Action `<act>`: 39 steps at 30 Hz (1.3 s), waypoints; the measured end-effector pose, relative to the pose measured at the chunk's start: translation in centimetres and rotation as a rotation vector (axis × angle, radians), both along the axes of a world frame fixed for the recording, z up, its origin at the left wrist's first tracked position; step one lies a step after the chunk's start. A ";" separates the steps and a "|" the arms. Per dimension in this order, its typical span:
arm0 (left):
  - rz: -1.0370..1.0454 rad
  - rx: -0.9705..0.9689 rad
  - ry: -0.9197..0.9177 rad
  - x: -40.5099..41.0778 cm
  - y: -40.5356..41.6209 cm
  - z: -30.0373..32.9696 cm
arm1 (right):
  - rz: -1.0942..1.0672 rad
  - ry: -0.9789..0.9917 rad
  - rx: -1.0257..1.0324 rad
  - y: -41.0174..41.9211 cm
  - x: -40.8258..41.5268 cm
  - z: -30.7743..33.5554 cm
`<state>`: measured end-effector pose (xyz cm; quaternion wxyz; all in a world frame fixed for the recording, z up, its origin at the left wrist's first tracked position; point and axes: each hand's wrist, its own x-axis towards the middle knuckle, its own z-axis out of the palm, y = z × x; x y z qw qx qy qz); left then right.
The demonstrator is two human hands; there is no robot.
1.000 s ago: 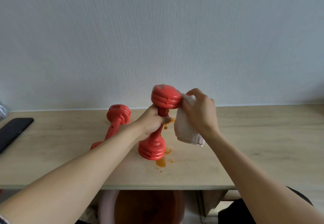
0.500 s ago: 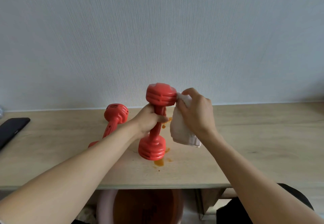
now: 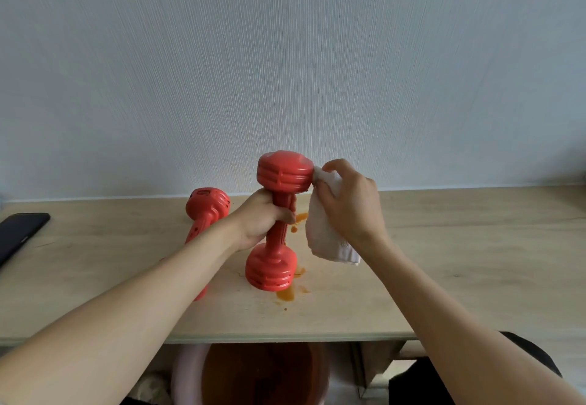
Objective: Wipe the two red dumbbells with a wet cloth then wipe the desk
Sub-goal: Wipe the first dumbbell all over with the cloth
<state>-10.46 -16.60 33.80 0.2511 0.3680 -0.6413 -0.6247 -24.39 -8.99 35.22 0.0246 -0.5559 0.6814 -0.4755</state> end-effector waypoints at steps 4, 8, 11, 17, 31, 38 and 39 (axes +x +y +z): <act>-0.042 0.013 -0.014 0.0 -0.1 0.2 | 0.003 -0.075 0.027 -0.4 -0.5 -0.4; 0.032 -0.011 -0.012 -0.3 0.2 -0.1 | -0.004 -0.124 0.014 -0.1 -0.8 -0.6; 0.114 -0.107 0.013 -0.4 0.3 -0.7 | -0.006 -0.136 0.001 0.2 -0.6 -0.7; 0.260 -0.263 -0.033 -0.4 0.4 -0.9 | 0.031 -0.022 -0.074 1.1 1.1 -0.8; 0.267 -0.192 -0.145 -1.7 0.3 -2.3 | 0.072 0.198 -0.137 0.1 1.3 -2.2; 0.243 -0.079 -0.081 -1.9 0.6 -2.6 | 0.107 0.384 -0.157 -0.8 -0.5 -3.7; 0.243 -0.057 -0.059 -1.8 0.5 -2.6 | 0.100 0.346 -0.148 -0.8 -1.3 -4.2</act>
